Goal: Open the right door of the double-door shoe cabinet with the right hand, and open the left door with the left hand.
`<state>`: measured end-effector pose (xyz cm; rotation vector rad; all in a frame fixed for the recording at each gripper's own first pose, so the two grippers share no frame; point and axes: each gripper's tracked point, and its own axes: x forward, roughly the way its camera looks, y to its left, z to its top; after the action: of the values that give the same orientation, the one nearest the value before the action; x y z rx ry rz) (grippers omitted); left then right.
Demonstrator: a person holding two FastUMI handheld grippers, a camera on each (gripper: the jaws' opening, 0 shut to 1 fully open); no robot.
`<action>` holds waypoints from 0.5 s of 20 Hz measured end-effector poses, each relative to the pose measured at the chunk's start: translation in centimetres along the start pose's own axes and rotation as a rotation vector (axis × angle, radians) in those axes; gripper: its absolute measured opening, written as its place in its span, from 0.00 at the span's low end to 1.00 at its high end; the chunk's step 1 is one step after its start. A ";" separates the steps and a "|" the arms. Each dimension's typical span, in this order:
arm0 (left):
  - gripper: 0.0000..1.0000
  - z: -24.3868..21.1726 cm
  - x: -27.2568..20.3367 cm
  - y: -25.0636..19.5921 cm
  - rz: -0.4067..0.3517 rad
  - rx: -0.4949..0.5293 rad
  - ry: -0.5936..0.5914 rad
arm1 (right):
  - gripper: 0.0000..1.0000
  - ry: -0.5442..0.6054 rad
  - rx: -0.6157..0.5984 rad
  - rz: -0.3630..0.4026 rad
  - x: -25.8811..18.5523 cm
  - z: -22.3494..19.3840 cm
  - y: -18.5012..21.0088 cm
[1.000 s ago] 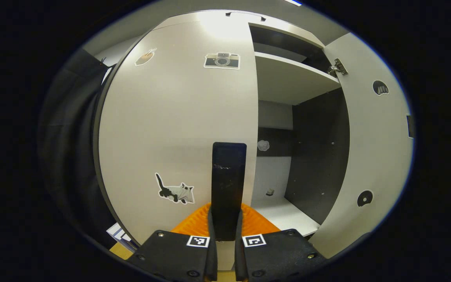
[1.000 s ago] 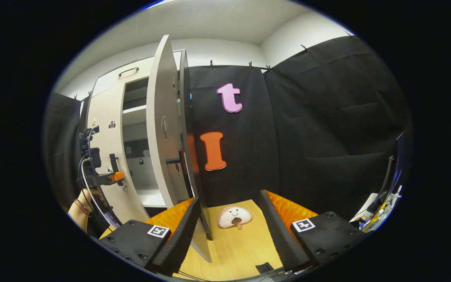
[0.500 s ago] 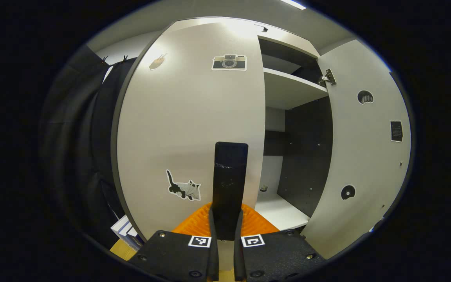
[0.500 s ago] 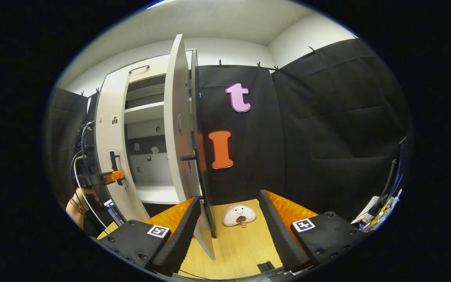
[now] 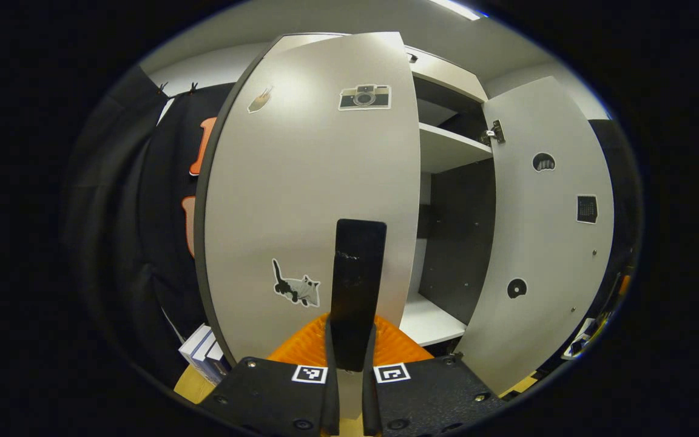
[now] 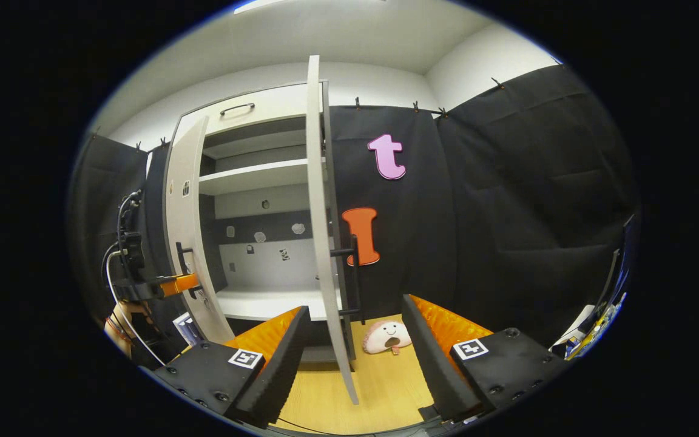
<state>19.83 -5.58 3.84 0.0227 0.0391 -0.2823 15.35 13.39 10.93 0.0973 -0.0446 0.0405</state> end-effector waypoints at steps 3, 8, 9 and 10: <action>0.14 0.1 -0.9 0.4 -0.025 -0.003 0.002 | 0.89 0.006 0.009 0.020 0.1 -0.2 1.2; 0.14 0.1 -2.8 1.4 -0.055 -0.013 -0.002 | 0.98 0.012 0.013 0.027 0.4 -0.4 2.5; 0.14 0.1 -3.1 1.7 -0.061 -0.011 -0.003 | 0.98 0.018 0.015 0.031 0.3 -0.5 2.7; 0.14 0.0 -3.5 2.0 -0.067 -0.015 -0.004 | 0.98 0.022 0.018 0.033 0.3 -0.6 2.9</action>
<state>17.00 -2.72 4.07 0.0061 0.0379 -0.3495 15.53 16.38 10.67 0.1139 -0.0242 0.0749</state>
